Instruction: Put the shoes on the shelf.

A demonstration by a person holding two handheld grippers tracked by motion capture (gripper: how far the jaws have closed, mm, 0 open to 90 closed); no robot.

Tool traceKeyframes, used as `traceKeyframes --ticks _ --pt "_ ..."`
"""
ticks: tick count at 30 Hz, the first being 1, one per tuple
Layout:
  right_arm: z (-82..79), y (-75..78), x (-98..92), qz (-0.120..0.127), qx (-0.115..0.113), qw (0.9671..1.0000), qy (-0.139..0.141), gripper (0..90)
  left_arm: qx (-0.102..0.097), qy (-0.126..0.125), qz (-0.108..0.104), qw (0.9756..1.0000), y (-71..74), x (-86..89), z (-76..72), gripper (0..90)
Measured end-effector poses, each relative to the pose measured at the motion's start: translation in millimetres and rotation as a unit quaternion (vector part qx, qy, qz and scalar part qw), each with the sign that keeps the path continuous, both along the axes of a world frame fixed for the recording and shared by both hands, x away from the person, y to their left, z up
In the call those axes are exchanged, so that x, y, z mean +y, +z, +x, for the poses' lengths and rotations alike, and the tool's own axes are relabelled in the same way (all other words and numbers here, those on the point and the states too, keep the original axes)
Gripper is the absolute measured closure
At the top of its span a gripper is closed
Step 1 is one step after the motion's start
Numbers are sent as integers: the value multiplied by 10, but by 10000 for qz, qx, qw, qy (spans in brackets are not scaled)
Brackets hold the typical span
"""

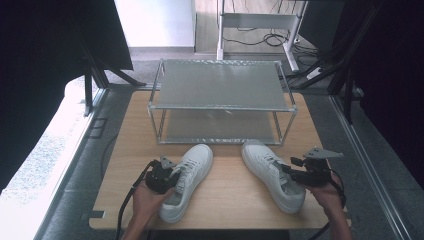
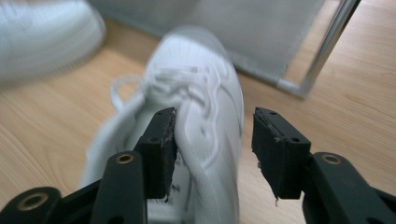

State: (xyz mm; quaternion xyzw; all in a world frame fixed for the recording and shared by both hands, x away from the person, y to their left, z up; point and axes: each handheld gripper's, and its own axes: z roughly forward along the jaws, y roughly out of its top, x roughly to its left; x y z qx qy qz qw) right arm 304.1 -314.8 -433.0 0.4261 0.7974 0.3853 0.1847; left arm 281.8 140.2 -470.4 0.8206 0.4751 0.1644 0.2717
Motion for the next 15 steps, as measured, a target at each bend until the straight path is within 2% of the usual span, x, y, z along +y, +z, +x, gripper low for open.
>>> traceKeyframes --ticks 2,4,6,7,8,9,10,15 --pt "10 -22 33 -220 43 9997 38 515 5 26 0 10000 1 -2 2 755" --pt "70 -94 75 -345 170 9993 34 524 -7 43 12 10000 1 -7 1 768" --pt "86 -114 88 -387 193 9991 34 534 -2 51 6 10000 2 -4 1 770" --pt "112 -146 109 -512 224 9984 22 552 -3 64 -19 10000 0 0 2 772" --pt "160 -197 140 -826 258 9962 -88 577 0 63 -42 10000 -1 6 2 774" --pt "160 -197 140 -826 258 9962 -88 577 0 58 -56 10000 -2 10 3 774" --pt "210 -235 137 -930 332 9951 -107 588 -11 17 -58 10000 -3 17 4 774" --pt "293 -272 131 -950 439 9945 42 619 -1 31 -87 10000 -2 23 8 778"
